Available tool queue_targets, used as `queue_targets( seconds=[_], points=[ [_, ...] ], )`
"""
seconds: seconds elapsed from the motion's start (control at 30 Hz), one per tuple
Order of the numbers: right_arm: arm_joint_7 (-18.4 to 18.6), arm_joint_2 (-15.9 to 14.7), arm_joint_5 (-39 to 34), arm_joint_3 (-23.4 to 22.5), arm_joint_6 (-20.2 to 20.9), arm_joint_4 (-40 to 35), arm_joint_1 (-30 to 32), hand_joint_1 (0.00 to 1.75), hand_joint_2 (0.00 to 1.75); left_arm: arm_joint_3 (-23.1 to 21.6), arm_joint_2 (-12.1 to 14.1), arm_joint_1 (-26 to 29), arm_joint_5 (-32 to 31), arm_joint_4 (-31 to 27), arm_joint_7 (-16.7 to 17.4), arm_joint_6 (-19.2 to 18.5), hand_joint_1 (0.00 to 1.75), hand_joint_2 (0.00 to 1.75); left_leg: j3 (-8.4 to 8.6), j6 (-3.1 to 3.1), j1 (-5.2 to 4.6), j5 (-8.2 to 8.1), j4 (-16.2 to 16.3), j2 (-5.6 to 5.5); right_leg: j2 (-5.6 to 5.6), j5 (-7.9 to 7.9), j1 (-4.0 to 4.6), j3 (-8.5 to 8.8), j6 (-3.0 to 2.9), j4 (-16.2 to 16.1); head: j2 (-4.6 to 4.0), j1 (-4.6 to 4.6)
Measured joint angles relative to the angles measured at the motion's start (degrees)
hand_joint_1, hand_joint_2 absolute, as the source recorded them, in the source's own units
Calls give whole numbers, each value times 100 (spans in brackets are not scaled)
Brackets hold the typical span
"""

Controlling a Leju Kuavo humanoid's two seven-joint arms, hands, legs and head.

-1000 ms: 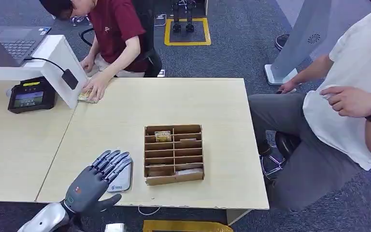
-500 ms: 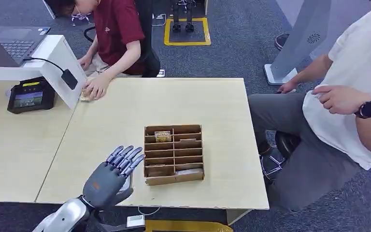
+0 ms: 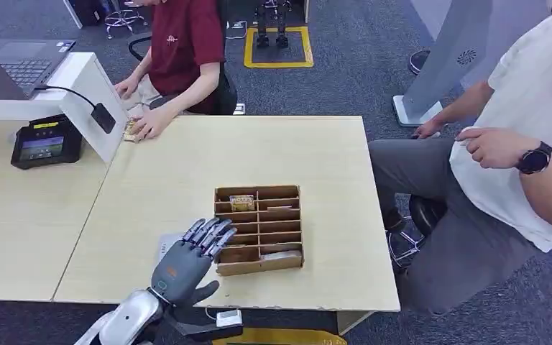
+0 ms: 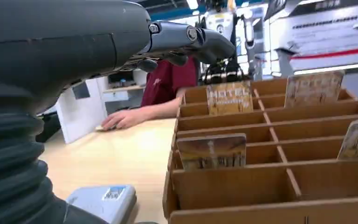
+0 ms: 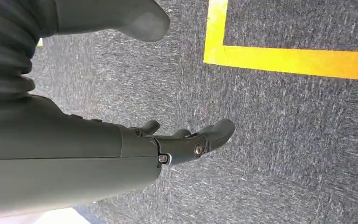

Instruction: Pass the card to the sensor for recognition and then transmit it.

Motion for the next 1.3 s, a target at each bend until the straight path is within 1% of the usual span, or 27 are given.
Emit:
queue_targets(
  seconds=[0.17,0.4,0.7,1.0,1.13,1.3],
  points=[
    [0,17,39,-28,0,0,-1,0,175,-81,-72,-19,96,203,0,-41,0,175,0,0,1,0,0,0,0,0,0,0,0,0,2,2],
    [0,24,48,-46,0,0,0,0,175,-100,-123,-47,98,308,0,-46,0,175,-1,0,1,0,0,0,0,-1,0,0,0,0,2,4],
    [-7,33,129,-46,0,2,-9,0,175,-188,-182,-100,245,514,-17,-114,0,175,0,0,0,0,0,0,-1,0,0,0,0,0,0,4],
    [-18,33,214,-46,0,2,-15,0,175,-188,-295,-155,376,765,28,-116,0,175,-2,0,1,0,0,0,-1,-1,0,0,0,0,2,4],
    [-42,33,247,-46,-9,2,-16,0,175,-186,-308,-153,389,806,125,-65,0,175,-2,0,1,0,0,0,-1,-1,0,0,0,0,2,4],
    [-42,33,273,-48,-9,2,-15,0,175,-183,-308,-152,378,808,129,-57,0,175,-2,0,1,0,0,0,-1,-1,0,0,0,1,2,2]
  ],
)
